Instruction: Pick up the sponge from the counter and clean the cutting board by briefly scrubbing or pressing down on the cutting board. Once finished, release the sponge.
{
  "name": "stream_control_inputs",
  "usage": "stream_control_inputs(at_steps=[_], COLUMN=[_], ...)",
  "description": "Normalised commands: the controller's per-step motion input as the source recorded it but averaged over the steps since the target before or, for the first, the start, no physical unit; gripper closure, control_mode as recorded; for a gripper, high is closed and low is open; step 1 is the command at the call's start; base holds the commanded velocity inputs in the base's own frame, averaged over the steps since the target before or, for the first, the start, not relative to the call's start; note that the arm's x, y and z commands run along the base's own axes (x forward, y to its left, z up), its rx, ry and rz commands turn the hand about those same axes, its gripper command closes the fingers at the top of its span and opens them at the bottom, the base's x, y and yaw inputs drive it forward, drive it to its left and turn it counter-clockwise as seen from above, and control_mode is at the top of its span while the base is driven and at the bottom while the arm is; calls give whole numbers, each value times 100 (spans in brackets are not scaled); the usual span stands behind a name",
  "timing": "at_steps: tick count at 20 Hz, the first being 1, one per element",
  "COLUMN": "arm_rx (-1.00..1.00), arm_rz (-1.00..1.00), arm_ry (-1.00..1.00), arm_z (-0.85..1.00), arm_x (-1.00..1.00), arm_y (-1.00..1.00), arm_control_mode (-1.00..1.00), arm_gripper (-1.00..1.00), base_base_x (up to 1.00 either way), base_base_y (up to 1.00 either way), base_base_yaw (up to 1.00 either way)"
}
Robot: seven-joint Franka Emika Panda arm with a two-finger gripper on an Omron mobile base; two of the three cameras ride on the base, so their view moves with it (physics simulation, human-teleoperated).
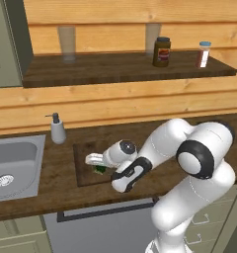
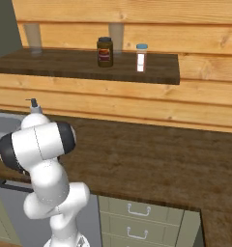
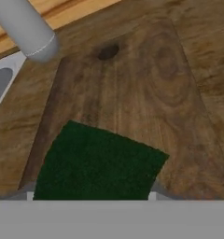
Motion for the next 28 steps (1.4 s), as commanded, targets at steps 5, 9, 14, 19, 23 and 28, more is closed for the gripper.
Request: stream_control_inputs(at_steps=[5,9,14,19,23,28], arm_rx=[0,0,-8,-13,-13,-7], arm_rz=[10,6,0,0,0,0], arm_ry=[5,1,0,-2,-1,0], arm_z=[-27,-29,-17,-12,-11,-17], arm_x=[-12,-20,-21,-1,0,0], arm_y=[71,35,-38,-53,-60,-68], arm_control_mode=[-100,-100,-100,-100,-100,-100], arm_gripper=[100,100,100,100,100,100], base_base_x=[0,0,0,0,0,0], base_base_y=[0,0,0,0,0,0], base_base_yaw=[0,0,0,0,0,0])
